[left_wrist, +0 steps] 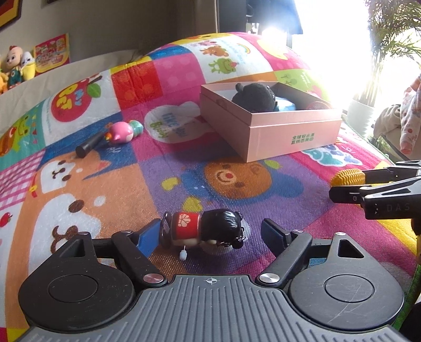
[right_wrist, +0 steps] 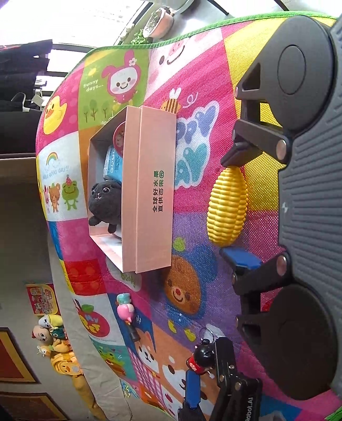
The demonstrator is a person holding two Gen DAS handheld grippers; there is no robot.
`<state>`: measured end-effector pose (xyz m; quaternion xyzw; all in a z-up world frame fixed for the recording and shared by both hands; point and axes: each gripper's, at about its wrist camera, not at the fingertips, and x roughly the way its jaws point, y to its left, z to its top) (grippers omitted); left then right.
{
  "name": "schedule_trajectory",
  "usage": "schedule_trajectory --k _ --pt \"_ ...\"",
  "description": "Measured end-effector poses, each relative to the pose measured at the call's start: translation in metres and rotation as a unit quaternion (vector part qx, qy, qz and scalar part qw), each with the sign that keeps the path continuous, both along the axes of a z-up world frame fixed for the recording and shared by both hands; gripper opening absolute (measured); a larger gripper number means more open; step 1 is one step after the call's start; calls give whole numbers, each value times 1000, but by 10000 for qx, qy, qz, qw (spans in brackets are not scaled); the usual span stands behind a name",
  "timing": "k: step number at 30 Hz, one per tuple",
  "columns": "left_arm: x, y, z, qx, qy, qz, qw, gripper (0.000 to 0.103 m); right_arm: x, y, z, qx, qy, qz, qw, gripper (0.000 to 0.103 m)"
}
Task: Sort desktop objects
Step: 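Carry the figure in the left gripper and the corn in the right toward the box, then lower the figure and corn into the pink box and open both grippers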
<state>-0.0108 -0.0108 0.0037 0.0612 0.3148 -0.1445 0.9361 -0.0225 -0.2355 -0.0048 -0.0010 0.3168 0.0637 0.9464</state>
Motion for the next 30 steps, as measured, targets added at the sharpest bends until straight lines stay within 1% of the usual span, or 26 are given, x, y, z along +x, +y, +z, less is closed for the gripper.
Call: schedule_trajectory --k 2,4,7,10,13,16,19,22,25,26,27,28,30 --pt "1 0 0 3 -1 40 10000 82 -3 -3 0 40 2 4 10000 66" --pt "3 0 1 28 17 73 10000 71 -4 -3 0 40 -3 10 10000 66" --pt "1 -4 5 119 18 -1 9999 71 -6 -4 1 39 10 30 10000 66" --pt "-10 -12 13 242 -98 -236 9994 71 -11 -8 5 108 55 72 9999 66" --pt "-20 -19 26 182 -197 -446 9986 71 -22 -17 14 115 -35 57 9999 66" --pt "-21 -28 49 40 -381 -624 9973 71 -32 -33 26 170 -136 -42 9998 66" --pt "-8 -37 79 -170 -526 -784 9954 71 -40 -53 43 421 -188 -136 9988 66" --pt "16 -55 112 -273 -702 -892 9932 71 -47 -72 66 635 -378 -252 9969 66" --pt "49 -80 137 -344 -1122 -814 9897 71 -55 -84 89 665 -712 -392 9945 66" --pt "60 -87 141 -448 -1190 -752 9890 72 -58 -85 95 647 -826 -422 9936 66" --pt "72 -91 143 -587 -1191 -667 9889 82 -60 -86 101 619 -938 -448 9927 66" --pt "82 -94 143 -677 -1150 -583 9893 98 -62 -86 105 584 -1035 -470 9918 66" --pt "98 -94 140 -761 -1062 -385 9907 97 -66 -86 110 535 -1153 -494 9907 66"
